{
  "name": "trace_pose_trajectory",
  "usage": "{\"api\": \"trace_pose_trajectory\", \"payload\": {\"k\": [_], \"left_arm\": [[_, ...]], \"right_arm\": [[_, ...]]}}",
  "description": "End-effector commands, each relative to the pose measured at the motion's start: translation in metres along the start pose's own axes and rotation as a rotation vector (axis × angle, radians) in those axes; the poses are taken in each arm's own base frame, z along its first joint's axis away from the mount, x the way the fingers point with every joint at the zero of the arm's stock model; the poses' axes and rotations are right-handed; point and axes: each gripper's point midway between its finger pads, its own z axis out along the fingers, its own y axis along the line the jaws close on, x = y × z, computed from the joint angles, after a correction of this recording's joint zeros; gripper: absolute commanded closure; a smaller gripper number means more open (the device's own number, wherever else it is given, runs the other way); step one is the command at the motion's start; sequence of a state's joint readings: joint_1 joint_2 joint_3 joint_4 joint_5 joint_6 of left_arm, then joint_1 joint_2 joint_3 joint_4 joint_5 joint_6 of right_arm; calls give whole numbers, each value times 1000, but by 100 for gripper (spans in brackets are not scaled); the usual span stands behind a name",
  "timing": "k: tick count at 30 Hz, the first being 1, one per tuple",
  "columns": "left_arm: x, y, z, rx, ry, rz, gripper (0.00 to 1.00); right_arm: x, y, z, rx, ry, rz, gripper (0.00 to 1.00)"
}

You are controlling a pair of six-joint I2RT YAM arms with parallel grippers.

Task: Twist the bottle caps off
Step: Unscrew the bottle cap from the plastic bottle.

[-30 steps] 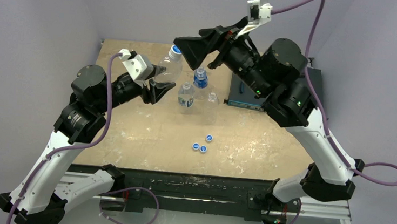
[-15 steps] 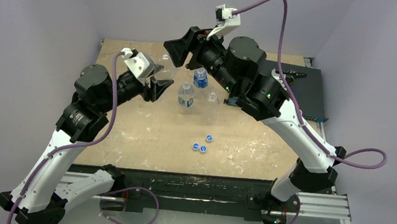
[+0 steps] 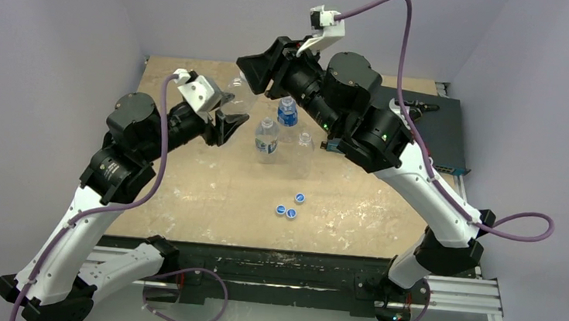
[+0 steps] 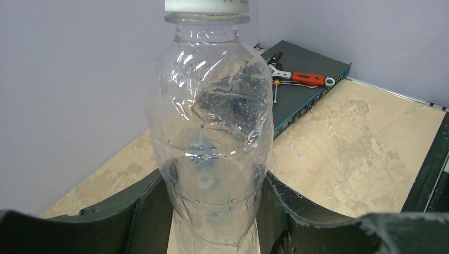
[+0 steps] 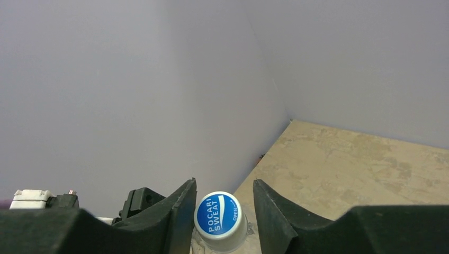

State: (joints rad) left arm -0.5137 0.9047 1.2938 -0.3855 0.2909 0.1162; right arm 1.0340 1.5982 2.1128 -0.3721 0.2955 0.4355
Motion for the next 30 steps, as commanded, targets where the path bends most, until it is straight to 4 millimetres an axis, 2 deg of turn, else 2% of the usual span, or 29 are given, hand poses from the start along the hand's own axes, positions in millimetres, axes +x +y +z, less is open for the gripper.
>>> {"api": "trace_pose_trajectory", "payload": {"k": [1, 4, 5, 8, 11, 14, 16, 18, 20, 21, 24, 27, 30], "left_arm": [[-6, 0, -2, -4, -26, 9, 96], [-8, -1, -2, 1, -29, 7, 96], [-8, -2, -2, 4, -29, 5, 96], [-8, -5, -1, 23, -27, -4, 96], [-6, -10, 1, 54, -10, -16, 96], [-8, -10, 1, 56, -14, -19, 96], [-8, -10, 1, 51, -15, -19, 96], [-8, -9, 1, 50, -14, -19, 96], [-8, -9, 1, 47, -16, -19, 96], [-9, -8, 0, 44, -18, -19, 96], [-11, -8, 0, 43, -22, -16, 96], [-11, -8, 0, 44, -22, -17, 96], [-11, -8, 0, 42, -24, -18, 96]], "right_arm": [[-13, 10, 0, -34, -42, 25, 59], [-12, 10, 0, -34, -39, 20, 74], [-13, 10, 0, -35, -40, 16, 76], [-11, 11, 0, -43, -27, -5, 70], [-8, 11, -1, -48, -20, -18, 50], [-9, 10, -3, -49, -28, -18, 51], [-10, 11, -4, -51, -30, -16, 55], [-12, 11, -4, -53, -33, -16, 64], [-12, 11, -4, -53, -34, -18, 67], [-12, 11, -5, -53, -33, -19, 65], [-9, 11, -3, -51, -20, -26, 45], [-7, 9, -3, -44, -18, -29, 45], [-7, 9, -4, -49, -21, -29, 51]]}}
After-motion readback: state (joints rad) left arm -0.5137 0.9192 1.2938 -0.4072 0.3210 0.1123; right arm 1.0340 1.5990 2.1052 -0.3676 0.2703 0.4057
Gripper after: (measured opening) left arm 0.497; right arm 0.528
